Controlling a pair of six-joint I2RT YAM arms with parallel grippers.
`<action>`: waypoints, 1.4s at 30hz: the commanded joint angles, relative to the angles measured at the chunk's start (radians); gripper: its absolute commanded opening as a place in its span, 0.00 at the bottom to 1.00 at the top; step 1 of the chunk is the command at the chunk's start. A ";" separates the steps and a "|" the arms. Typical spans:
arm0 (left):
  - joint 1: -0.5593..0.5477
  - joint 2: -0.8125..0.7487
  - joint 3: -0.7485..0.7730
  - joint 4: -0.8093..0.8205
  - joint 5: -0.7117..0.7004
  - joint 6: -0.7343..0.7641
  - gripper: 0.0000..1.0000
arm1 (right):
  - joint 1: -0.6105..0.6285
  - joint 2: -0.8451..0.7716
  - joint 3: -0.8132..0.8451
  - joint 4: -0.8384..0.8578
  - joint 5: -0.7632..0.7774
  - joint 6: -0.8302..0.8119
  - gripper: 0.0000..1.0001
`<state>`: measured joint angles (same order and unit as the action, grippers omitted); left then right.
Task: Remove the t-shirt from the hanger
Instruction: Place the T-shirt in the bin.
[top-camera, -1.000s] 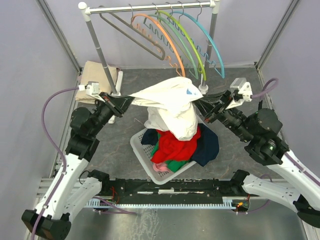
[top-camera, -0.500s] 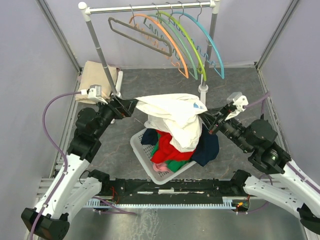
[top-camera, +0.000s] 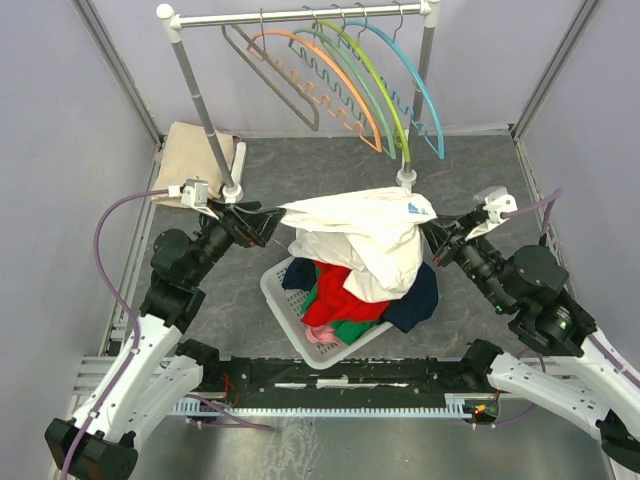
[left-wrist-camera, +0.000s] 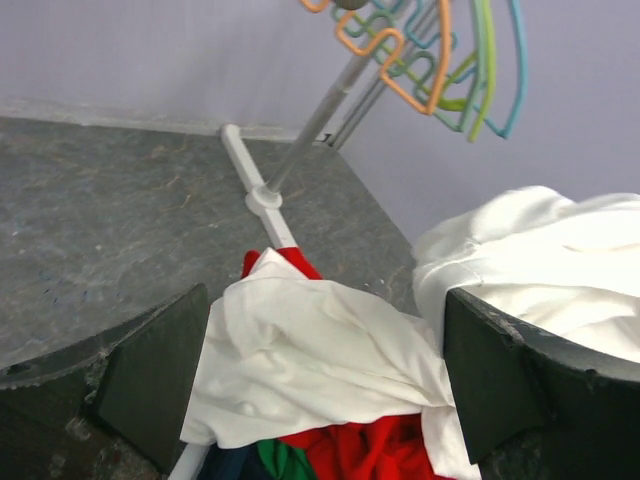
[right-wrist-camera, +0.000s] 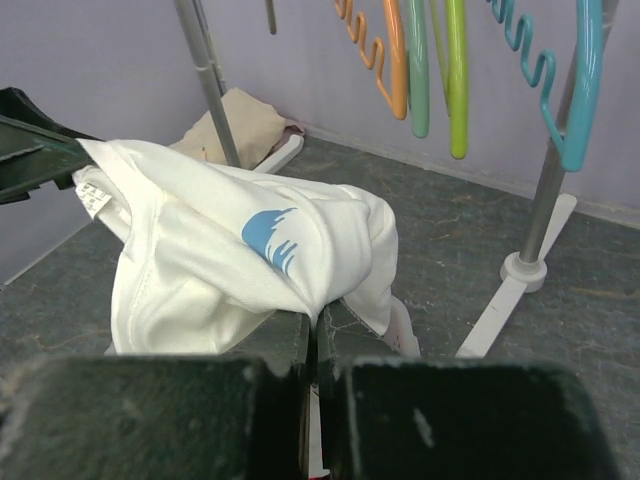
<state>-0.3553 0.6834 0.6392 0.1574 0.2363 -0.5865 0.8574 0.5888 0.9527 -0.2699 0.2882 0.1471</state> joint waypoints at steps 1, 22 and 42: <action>0.007 -0.009 -0.008 0.172 0.169 -0.021 0.99 | 0.002 0.048 0.052 0.058 0.062 -0.008 0.02; 0.007 -0.051 0.003 -0.047 -0.007 0.025 0.99 | 0.001 0.048 0.067 0.194 -0.057 -0.007 0.02; 0.007 0.050 0.010 -0.113 -0.121 0.058 1.00 | 0.002 0.035 0.313 0.053 -0.044 -0.119 0.02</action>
<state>-0.3546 0.7292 0.6289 0.0273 0.1387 -0.5835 0.8574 0.6231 1.1851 -0.2432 0.2451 0.0586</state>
